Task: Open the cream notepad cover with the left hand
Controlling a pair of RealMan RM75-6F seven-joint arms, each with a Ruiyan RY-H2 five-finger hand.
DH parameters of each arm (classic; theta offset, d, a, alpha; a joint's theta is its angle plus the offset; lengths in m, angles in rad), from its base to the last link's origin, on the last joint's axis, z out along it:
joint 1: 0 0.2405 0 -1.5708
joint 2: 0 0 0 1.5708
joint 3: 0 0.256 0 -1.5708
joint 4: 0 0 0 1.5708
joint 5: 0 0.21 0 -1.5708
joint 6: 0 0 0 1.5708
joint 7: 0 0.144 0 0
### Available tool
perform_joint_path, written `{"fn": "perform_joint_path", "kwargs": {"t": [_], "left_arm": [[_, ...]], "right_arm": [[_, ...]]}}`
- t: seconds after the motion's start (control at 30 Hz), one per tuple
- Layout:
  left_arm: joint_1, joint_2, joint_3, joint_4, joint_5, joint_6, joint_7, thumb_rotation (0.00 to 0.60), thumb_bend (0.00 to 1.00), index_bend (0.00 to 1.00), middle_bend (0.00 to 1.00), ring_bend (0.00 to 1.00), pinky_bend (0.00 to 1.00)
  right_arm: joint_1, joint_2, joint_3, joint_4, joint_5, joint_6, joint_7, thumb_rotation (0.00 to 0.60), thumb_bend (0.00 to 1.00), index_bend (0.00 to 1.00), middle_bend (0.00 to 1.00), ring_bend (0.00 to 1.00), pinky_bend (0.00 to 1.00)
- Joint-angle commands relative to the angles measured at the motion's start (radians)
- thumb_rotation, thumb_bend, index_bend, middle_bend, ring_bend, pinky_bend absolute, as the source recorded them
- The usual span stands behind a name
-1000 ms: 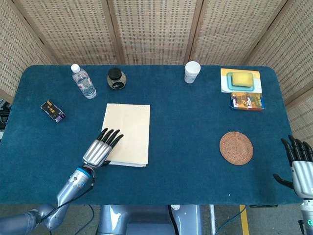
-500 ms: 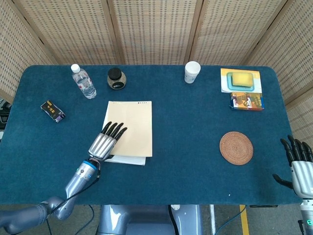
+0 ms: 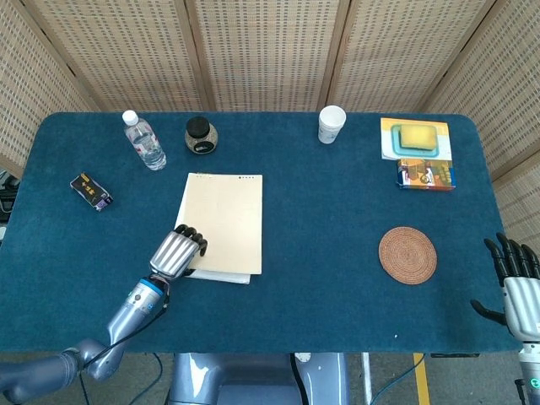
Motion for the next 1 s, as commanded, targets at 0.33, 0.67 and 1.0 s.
{"fn": "perform_joint_path", "kwargs": {"t": [0.33,0.67,1.0], "left_arm": [[0.047,0.135,0.121,-0.084,0.159,0.119,-0.101,0.6,0.64,0.7,0.6,0.41,0.33],[0.102,0.27,0.265,-0.186,0.31,0.203,-0.149,0.6,0.65,0.73,0.61,0.43,0.33],[0.145,0.33,0.365,-0.225,0.443,0.288,-0.229,0.6,0.65,0.73,0.61,0.43,0.33]], "right_arm": [[0.001,-0.002,-0.005,-0.005,-0.008,0.0,-0.008,0.6,0.0,0.0,0.0,0.0,0.0],[0.001,-0.008,-0.01,-0.009,-0.015,0.002,-0.026,0.6,0.0,0.0,0.0,0.0,0.0],[0.0,-0.013,-0.014,-0.01,-0.021,0.005,-0.038,0.6,0.0,0.0,0.0,0.0,0.0]]}}
